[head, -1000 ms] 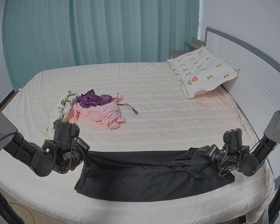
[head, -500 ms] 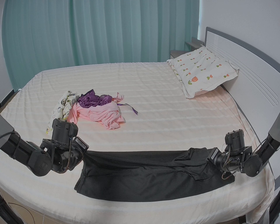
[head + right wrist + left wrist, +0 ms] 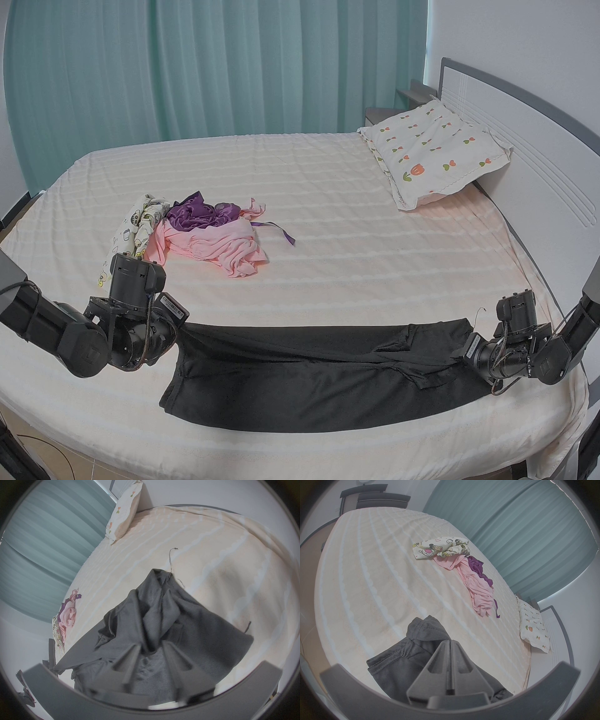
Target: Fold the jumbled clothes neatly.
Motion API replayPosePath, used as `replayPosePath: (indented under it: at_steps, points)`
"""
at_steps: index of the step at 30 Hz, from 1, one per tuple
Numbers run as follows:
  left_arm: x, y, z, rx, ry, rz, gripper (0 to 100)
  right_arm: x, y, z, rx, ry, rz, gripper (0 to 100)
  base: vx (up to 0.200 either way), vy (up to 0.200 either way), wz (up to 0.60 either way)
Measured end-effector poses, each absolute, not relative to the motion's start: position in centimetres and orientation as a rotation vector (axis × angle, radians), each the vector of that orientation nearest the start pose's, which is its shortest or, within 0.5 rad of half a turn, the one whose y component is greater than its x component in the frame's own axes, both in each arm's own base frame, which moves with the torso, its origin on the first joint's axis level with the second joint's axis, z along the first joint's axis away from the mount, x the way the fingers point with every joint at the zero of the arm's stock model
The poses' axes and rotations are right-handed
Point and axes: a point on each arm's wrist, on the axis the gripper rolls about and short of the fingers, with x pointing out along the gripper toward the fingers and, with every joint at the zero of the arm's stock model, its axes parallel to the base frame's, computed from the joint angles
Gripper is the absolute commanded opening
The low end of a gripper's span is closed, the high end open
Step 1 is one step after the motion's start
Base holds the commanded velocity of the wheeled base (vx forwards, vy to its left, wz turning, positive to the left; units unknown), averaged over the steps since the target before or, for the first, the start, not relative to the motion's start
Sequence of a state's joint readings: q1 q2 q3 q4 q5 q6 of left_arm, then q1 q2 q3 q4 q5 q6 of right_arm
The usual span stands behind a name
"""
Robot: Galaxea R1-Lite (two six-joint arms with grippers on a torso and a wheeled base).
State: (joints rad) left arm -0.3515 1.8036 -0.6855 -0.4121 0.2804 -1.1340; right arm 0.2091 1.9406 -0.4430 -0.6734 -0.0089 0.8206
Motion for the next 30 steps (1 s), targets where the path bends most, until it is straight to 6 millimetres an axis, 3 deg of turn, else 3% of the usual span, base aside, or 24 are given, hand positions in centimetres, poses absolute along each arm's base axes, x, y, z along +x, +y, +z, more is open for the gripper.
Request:
replayPosePath:
  at_steps: [8, 16, 26, 30]
  points:
    - [27.5, -9.4, 10.2, -0.871, 0.621, 0.313, 0, 25.8, 5.7, 5.4, 0.751, 0.797, -0.091, 100, 0.000, 0.000, 0.00]
    - [27.7, -9.5, 10.4, -0.876, 0.613, 0.308, 0, 26.0, 8.1, 7.1, 0.832, 0.773, -0.015, 100, 0.000, 0.000, 0.00]
    - [28.6, -9.8, 11.7, -0.898, 0.574, 0.282, 0, 26.9, 13.4, 6.0, 0.903, 0.834, 0.029, 100, 0.000, 0.000, 0.00]
    - [29.0, -10.0, 12.1, -0.904, 0.563, 0.273, 0, 27.7, 14.5, 5.2, 0.891, 0.822, 0.009, 100, 0.000, 0.000, 0.00]
